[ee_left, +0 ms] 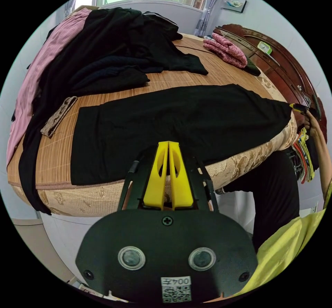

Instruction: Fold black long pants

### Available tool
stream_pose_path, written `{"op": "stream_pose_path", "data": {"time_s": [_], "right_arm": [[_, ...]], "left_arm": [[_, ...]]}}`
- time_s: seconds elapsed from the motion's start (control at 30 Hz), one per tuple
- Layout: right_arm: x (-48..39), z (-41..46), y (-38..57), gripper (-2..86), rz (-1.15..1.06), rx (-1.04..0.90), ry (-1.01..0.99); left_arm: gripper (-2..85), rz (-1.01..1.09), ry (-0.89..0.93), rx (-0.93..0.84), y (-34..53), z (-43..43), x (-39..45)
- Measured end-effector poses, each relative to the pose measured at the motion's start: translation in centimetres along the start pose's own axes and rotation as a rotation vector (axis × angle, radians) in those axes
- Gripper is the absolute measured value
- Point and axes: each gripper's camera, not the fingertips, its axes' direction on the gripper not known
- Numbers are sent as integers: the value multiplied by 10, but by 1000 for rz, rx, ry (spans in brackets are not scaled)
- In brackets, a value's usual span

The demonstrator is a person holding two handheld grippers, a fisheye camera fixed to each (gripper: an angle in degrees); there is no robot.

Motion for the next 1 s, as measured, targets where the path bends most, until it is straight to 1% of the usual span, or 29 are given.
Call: {"op": "stream_pose_path", "data": {"time_s": [0.07, 0.1, 0.17, 0.23, 0.3, 0.37, 0.4, 0.43, 0.47, 0.5, 0.57, 0.63, 0.67, 0.7, 0.73, 0.77, 0.8, 0.83, 0.93, 1.0], "right_arm": [[21, 32, 6, 46, 94, -82, -23], [24, 37, 8, 48, 105, -82, -41], [27, 40, 16, 54, 145, -10, -119], [24, 40, 18, 61, 171, 0, -146], [18, 33, 17, 65, 190, 16, -87], [-1, 9, 20, 71, 206, 151, 71], [-9, 3, 20, 73, 183, 191, 91], [-29, -2, 20, 77, 103, 237, 89], [-51, 0, 16, 82, -1, 221, 54], [-62, 5, 14, 82, -56, 191, 31], [-106, 29, 5, 78, -233, 41, -69], [-135, 47, 1, 74, -315, -25, -81], [-151, 60, -3, 71, -367, -87, -90], [-159, 68, -5, 69, -388, -133, -93], [-171, 86, -9, 67, -418, -237, -71], [-182, 106, -10, 66, -450, -344, -7], [-187, 115, -10, 64, -468, -388, 39], [-195, 118, -9, 61, -512, -347, 61], [-209, 129, -11, 61, -537, -375, 92], [-219, 135, -8, 60, -598, -363, 137]], "left_arm": [[2, 2, -4, 0, -3, -4, 3], [2, 2, -3, 0, -5, -7, 4], [2, -3, 3, -1, -8, -12, 6], [2, -11, 15, -1, -12, -17, 7], [2, -15, 20, -2, -15, -21, 8], [1, -15, 17, -1, -19, -25, 11], [1, -11, 10, -1, -22, -28, 13], [1, -5, 0, -1, -24, -31, 16], [1, -2, -6, -1, -26, -32, 18], [1, 4, -17, -1, -29, -35, 21], [1, 13, -32, 0, -34, -39, 25], [1, 19, -44, -1, -41, -43, 30], [1, 21, -46, -1, -43, -45, 31], [1, 24, -49, -2, -47, -47, 33], [1, 26, -50, -3, -51, -49, 34], [1, 27, -50, -3, -53, -50, 35], [1, 29, -50, -3, -57, -52, 36], [1, 31, -49, -3, -62, -55, 37], [2, 40, -57, -1, -74, -60, 41], [1, 43, -66, 0, -82, -62, 44]]}}
